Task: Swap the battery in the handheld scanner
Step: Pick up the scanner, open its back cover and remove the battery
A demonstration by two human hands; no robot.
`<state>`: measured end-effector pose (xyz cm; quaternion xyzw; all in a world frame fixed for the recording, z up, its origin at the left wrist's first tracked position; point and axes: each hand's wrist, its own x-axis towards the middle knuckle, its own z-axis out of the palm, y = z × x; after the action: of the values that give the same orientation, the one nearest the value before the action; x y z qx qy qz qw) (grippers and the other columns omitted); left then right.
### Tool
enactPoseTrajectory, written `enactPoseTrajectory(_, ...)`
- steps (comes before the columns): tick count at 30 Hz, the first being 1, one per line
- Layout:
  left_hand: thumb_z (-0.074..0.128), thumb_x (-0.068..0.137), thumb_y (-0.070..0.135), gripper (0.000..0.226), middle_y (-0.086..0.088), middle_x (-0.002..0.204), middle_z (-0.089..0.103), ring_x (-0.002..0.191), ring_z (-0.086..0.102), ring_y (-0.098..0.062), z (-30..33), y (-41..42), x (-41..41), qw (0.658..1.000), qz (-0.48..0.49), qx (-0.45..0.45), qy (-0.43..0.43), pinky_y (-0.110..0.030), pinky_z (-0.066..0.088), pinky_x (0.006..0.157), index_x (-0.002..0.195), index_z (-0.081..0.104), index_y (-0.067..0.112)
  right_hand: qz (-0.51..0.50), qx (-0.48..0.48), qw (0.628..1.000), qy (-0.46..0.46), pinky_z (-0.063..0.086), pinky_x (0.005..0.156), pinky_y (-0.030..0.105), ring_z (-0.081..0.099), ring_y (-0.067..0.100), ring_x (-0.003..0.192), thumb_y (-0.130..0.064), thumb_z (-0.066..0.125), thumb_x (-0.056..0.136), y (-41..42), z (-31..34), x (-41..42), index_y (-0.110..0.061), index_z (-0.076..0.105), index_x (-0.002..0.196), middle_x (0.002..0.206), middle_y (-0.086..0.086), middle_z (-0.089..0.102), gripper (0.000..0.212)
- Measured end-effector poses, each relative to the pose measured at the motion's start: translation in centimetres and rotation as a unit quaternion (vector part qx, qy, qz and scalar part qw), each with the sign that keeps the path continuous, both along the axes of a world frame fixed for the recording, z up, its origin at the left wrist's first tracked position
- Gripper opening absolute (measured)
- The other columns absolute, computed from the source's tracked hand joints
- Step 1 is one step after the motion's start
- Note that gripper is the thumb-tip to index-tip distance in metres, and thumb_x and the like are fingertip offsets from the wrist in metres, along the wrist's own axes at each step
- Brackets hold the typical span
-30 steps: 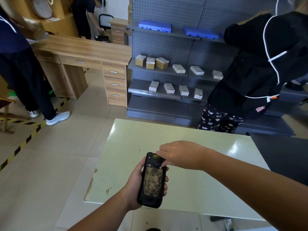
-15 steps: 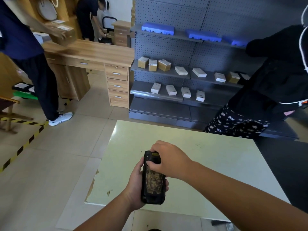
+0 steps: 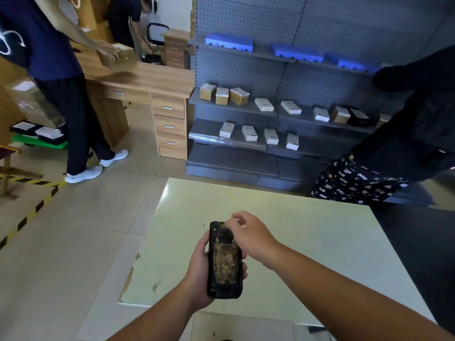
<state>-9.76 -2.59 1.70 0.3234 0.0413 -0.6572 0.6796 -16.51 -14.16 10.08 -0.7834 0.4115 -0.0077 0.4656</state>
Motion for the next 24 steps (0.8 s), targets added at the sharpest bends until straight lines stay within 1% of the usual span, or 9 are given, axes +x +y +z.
enactPoseTrajectory(3,0.054,0.088,0.066,0.076,-0.023,0.095,0.071,0.076,0.067,-0.037,-0.3,-0.4,0.5,1.000,0.004,0.008,-0.012,-0.044,0.060,0.072,0.113,0.073,-0.003,-0.057,0.134,0.988,0.055,0.047,0.069,0.034,0.054,0.022,0.065,-0.037,0.054,0.084,-0.1,0.0,-0.3,-0.016,0.067,0.091,0.076,0.001,0.060,0.025)
enactPoseTrajectory(7,0.048,0.089,0.071,0.078,-0.023,0.097,0.072,0.080,0.069,-0.039,-0.9,-1.1,0.8,0.998,0.001,0.051,-0.049,-0.040,0.060,0.069,0.118,0.074,0.003,-0.115,0.223,0.967,0.044,0.040,0.055,0.029,0.050,0.027,0.066,-0.029,0.053,0.085,0.6,-0.7,0.0,-0.015,0.066,0.100,0.080,0.004,0.057,0.024)
enactPoseTrajectory(10,0.047,0.089,0.073,0.074,-0.019,0.100,0.077,0.083,0.074,-0.036,-1.4,-1.8,0.8,0.994,0.011,0.087,-0.072,-0.037,0.062,0.067,0.109,0.080,0.010,-0.173,0.254,0.951,0.023,0.045,0.053,0.026,0.061,0.021,0.071,-0.026,0.048,0.095,0.7,-1.1,0.7,-0.016,0.065,0.110,0.090,0.004,0.067,0.025)
enactPoseTrajectory(12,0.046,0.088,0.074,0.071,-0.015,0.099,0.080,0.083,0.077,-0.033,-1.7,-2.3,0.9,0.990,0.015,0.109,-0.087,-0.036,0.061,0.066,0.101,0.083,0.015,-0.202,0.272,0.941,0.004,0.056,0.068,0.033,0.070,0.027,0.090,-0.022,0.045,0.097,0.6,-1.5,1.2,-0.015,0.064,0.116,0.109,0.011,0.073,0.027)
enactPoseTrajectory(14,0.046,0.088,0.075,0.070,-0.014,0.101,0.080,0.084,0.077,-0.032,-1.7,-2.8,1.1,0.987,0.022,0.127,-0.093,-0.037,0.059,0.070,0.104,0.082,0.017,-0.224,0.275,0.935,0.002,0.058,0.093,0.045,0.070,0.035,0.107,-0.020,0.044,0.097,0.5,-1.8,1.9,-0.014,0.064,0.116,0.117,0.017,0.072,0.028)
enactPoseTrajectory(17,0.042,0.089,0.074,0.070,-0.011,0.103,0.081,0.086,0.078,-0.030,-1.7,-3.6,1.5,0.985,0.025,0.135,-0.103,-0.037,0.057,0.073,0.109,0.081,0.019,-0.246,0.285,0.926,0.001,0.054,0.102,0.054,0.068,0.038,0.110,-0.018,0.044,0.097,0.1,-2.0,2.8,-0.014,0.064,0.115,0.117,0.019,0.072,0.027)
enactPoseTrajectory(19,0.038,0.092,0.072,0.069,-0.010,0.107,0.081,0.093,0.078,-0.028,-1.7,-4.2,1.9,0.984,0.020,0.129,-0.117,-0.037,0.057,0.075,0.113,0.080,0.022,-0.259,0.301,0.918,-0.006,0.055,0.100,0.054,0.069,0.038,0.108,-0.015,0.044,0.097,-0.4,-2.2,3.2,-0.013,0.065,0.116,0.114,0.019,0.072,0.028)
enactPoseTrajectory(22,0.035,0.095,0.071,0.068,-0.009,0.116,0.079,0.102,0.076,-0.026,-1.6,-4.7,2.6,0.985,0.010,0.115,-0.131,-0.035,0.061,0.073,0.119,0.078,0.024,-0.271,0.344,0.899,-0.010,0.058,0.070,0.041,0.070,0.029,0.086,-0.012,0.047,0.098,-1.2,-2.2,3.3,-0.015,0.066,0.108,0.096,0.013,0.074,0.022)
enactPoseTrajectory(24,0.034,0.096,0.071,0.067,-0.010,0.117,0.079,0.102,0.076,-0.026,-1.7,-4.9,3.0,0.986,0.007,0.102,-0.129,-0.034,0.063,0.069,0.122,0.076,0.024,-0.279,0.356,0.892,-0.007,0.055,0.065,0.040,0.068,0.028,0.082,-0.012,0.048,0.097,-1.5,-2.1,3.5,-0.017,0.065,0.106,0.092,0.010,0.073,0.020)
